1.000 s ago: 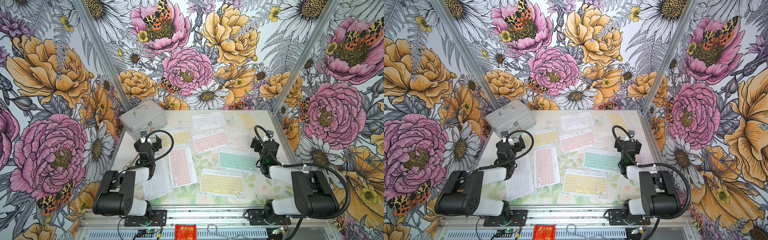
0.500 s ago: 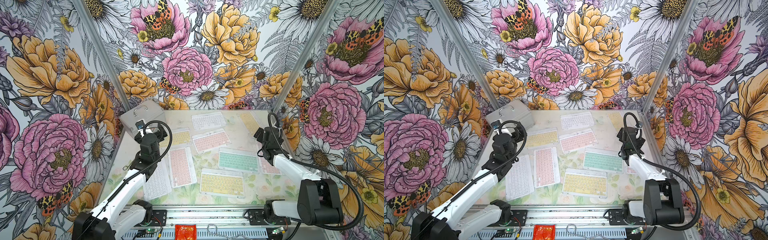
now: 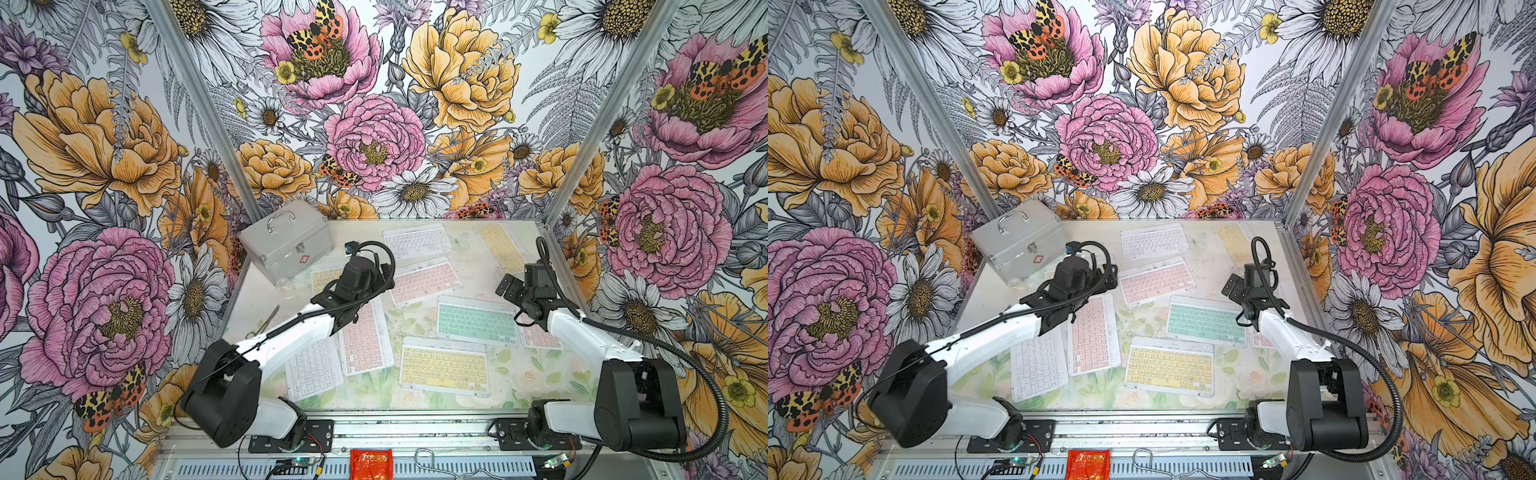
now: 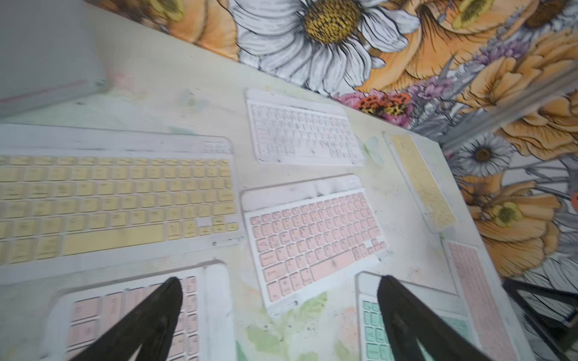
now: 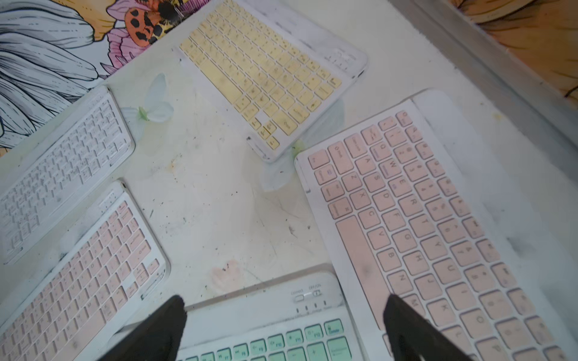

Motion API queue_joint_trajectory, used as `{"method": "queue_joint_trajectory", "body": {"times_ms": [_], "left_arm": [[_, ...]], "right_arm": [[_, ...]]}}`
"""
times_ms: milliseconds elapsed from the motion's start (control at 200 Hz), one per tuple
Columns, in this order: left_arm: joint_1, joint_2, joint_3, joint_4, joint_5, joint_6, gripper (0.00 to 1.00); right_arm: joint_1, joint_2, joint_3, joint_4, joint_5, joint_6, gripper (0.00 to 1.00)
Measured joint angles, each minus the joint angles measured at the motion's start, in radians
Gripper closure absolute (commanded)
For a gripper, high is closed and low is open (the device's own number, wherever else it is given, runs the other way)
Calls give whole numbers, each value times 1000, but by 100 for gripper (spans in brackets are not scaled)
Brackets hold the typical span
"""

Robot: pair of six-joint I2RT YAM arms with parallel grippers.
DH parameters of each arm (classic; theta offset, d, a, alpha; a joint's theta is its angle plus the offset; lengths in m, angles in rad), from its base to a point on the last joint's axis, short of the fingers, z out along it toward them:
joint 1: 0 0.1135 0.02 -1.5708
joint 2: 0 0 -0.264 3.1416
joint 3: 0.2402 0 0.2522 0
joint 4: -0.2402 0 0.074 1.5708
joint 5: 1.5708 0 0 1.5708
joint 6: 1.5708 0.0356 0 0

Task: Stack the numeric keypads
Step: Adjust the numeric keypad at the center of the board.

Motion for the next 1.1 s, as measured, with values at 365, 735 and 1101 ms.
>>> {"method": "queue_joint_trajectory", "body": {"times_ms": [365, 735, 1101], "left_arm": [[-188, 431, 314, -2, 344, -98, 1], [-199, 539, 345, 0, 461, -142, 1], [-175, 539, 290, 10, 472, -148, 1]], "right_arm": [[-12, 0, -67, -100, -124, 20, 0], [-12, 32, -106, -117, -156, 38, 0], [-11, 32, -115, -113, -161, 38, 0]]}}
